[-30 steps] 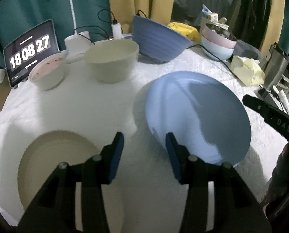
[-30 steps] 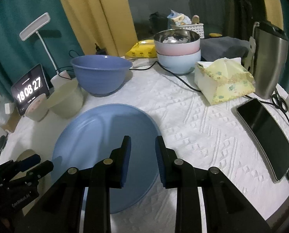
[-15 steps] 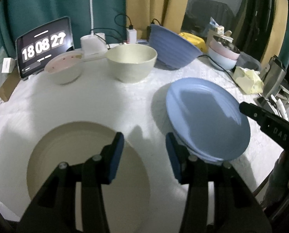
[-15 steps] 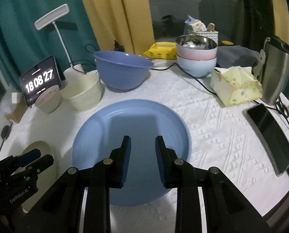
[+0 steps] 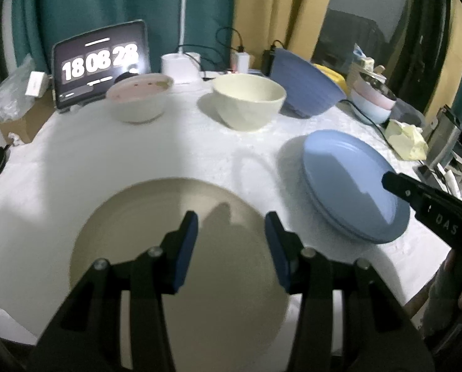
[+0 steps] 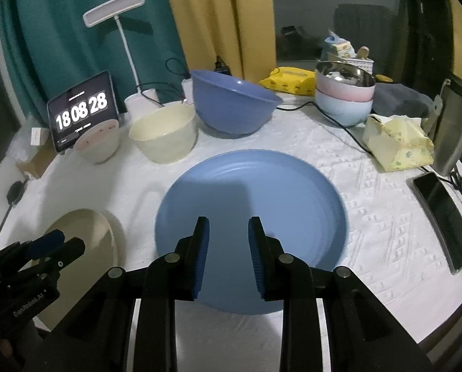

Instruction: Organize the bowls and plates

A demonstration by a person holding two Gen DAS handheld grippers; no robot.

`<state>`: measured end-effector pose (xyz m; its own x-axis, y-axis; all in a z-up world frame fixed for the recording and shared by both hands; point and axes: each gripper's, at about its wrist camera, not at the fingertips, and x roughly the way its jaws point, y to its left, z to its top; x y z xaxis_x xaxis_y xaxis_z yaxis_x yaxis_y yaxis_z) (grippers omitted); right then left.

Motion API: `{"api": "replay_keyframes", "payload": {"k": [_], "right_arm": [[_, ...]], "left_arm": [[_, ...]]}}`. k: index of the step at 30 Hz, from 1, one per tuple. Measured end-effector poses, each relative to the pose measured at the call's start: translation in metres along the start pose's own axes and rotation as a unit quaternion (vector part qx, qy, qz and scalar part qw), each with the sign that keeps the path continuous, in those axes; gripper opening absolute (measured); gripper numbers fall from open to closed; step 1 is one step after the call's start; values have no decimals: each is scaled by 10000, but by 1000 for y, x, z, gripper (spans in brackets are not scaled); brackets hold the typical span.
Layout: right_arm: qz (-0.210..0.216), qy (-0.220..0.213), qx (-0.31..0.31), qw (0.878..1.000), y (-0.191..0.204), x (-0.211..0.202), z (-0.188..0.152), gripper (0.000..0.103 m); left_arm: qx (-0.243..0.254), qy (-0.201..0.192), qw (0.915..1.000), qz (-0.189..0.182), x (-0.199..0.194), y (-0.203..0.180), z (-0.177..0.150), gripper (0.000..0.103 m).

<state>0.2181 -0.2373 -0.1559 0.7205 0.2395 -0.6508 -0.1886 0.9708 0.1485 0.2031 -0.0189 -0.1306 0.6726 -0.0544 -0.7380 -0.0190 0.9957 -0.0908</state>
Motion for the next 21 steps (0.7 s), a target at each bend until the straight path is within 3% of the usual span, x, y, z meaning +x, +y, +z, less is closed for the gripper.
{"api": "replay_keyframes", "payload": {"k": [21], "right_arm": [[239,283,-621,9974,79,16,-14,28]], "left_arm": [[-445,-328,9970,548,-19,78,-22,47]]}}
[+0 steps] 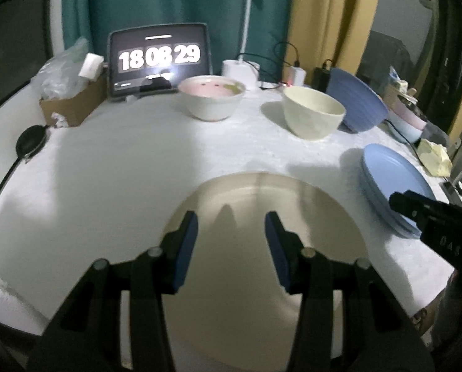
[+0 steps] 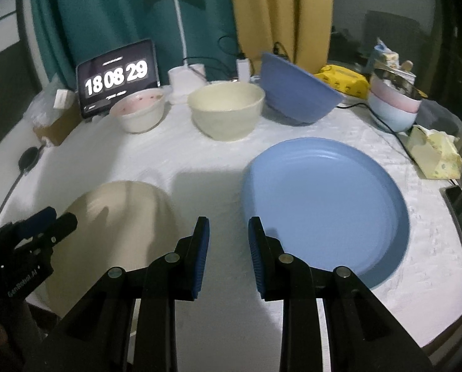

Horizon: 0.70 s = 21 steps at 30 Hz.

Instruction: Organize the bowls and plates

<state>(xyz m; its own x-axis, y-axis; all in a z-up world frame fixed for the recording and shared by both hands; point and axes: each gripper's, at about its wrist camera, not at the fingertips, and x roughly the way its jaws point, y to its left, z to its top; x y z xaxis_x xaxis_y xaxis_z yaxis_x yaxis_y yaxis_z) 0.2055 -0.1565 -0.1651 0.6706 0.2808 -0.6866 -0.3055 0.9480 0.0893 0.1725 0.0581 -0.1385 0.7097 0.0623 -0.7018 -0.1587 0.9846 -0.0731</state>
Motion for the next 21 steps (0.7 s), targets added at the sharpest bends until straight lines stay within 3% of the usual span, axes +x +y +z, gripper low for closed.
{"api": "replay_keyframes", "payload": {"k": [8,21], "right_arm": [[76,142,-177,9997,23,11,-4,28],[157,364,-282,9988,40,28,-9,28]], "left_arm": [[-185,22,9996,222,4,28,-7,47],[-283,167,9991,254,17,43,-20,47]]}}
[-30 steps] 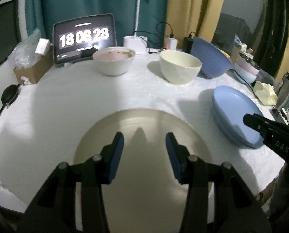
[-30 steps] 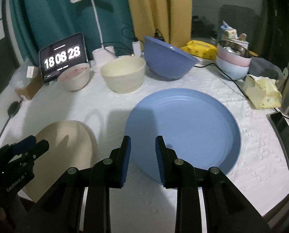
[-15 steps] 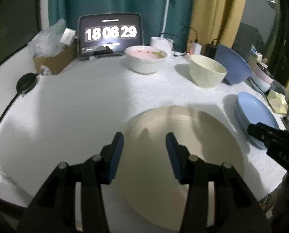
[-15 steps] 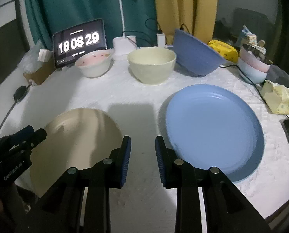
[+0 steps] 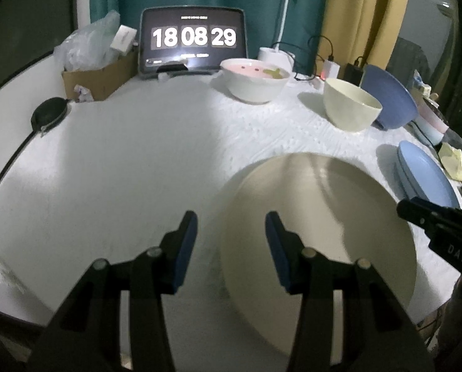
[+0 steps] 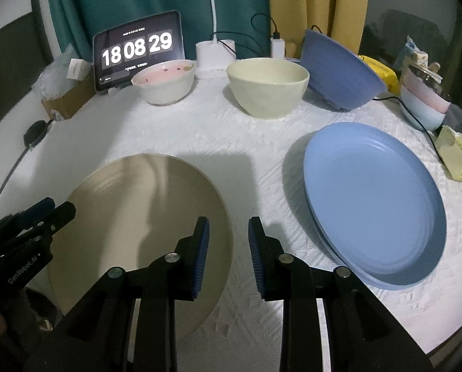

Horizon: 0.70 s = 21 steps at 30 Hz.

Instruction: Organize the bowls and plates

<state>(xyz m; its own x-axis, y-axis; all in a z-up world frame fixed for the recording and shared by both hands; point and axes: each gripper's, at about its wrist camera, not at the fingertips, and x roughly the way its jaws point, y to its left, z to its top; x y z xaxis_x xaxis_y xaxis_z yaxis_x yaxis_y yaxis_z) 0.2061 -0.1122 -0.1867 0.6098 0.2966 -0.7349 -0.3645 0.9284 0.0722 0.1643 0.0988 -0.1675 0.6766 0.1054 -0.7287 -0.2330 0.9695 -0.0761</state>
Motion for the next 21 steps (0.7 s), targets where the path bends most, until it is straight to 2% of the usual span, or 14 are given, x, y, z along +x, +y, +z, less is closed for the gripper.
{"api": "replay_keyframes", "payload": {"k": [11,21], "right_arm": [[59,236,15,9997,2,16,-4,28],[225,345,86,9991,3,26,-5,28]], "left_arm": [[-69,330,9994,-105,16,3,-6,47],[58,357,9993,-14,19,-2,-4,47]]}}
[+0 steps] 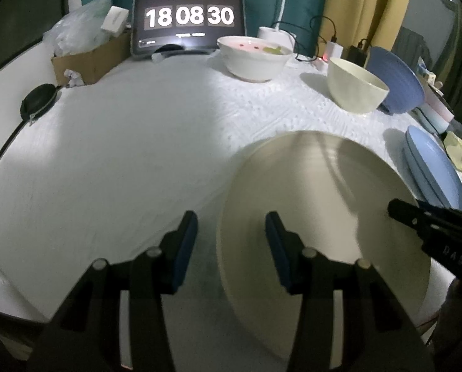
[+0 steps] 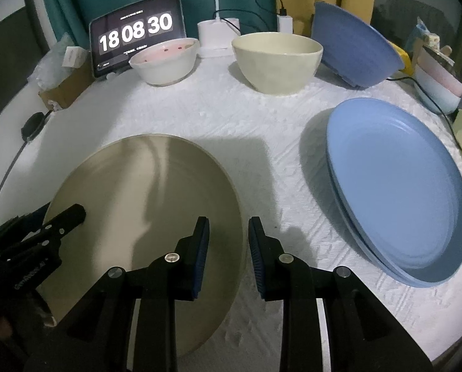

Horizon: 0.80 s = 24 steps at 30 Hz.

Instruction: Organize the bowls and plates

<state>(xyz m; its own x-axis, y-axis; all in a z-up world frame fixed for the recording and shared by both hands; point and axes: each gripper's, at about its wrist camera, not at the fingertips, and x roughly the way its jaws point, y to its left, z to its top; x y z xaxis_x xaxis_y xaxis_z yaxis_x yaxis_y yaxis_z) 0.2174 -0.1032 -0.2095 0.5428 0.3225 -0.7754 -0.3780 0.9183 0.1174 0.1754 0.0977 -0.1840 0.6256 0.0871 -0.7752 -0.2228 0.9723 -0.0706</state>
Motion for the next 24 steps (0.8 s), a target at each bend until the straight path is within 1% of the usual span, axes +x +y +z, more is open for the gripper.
{"api": "replay_keyframes", "payload": {"k": [7,9,11,12,14,18,24], "right_arm": [[75,-16,-69,9999,1,1,-2,27],[70,-42,-80,9999,2,0,-3,24],[61,-58,-88,9999,2,-1,-5,21],[80,-69,-100,9999,2,-1,-5,20],[29,-118,-136,9998,3,-4,-5,20],[19,-169,-134,9998,1,-9,-5,18],[18,-303,-114,9995,-3,-19,-4,18]], "left_arm": [[49,-99,9999,-17,0,0,-2,47],[49,-96,9999,-44,0,0,-2,47],[65,-68,9997,-231,-2,-1,-2,46],[74,-34,9996,-265,-2,-3,-3,46],[91,-42,9997,-235,-4,-5,-4,46],[66,-22,9995,-303,-6,-6,-4,45],[140,-139,9993,-326,-17,-12,-1,45]]}}
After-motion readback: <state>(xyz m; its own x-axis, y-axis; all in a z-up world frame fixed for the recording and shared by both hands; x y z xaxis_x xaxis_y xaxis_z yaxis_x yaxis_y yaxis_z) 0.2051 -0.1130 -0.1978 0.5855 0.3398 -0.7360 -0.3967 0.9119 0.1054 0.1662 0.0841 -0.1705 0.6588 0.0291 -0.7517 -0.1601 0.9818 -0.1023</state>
